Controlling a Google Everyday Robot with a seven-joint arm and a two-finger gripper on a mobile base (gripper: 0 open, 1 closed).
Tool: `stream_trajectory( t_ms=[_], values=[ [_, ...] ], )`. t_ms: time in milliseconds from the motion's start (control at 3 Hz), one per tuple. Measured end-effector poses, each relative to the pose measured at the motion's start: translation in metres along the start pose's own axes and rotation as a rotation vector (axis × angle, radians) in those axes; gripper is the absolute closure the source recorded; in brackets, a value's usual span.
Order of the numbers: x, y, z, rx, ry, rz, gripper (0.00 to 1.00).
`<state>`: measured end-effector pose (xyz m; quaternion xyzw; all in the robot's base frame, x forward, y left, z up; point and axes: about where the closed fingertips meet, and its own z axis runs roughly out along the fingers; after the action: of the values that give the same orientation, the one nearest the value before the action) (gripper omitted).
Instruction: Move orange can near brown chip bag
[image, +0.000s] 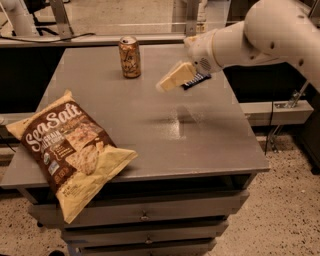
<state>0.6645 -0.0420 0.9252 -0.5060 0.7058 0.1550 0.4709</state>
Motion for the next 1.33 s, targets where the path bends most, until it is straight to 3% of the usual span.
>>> stream_trajectory(
  t_ms=[667,1333],
  values=[
    [-0.012,-0.016,0.094,-0.052,-0.177,0.071,0.0],
    [-0.033,-0.052,0.147,-0.018,-0.281,0.086,0.0]
  ],
)
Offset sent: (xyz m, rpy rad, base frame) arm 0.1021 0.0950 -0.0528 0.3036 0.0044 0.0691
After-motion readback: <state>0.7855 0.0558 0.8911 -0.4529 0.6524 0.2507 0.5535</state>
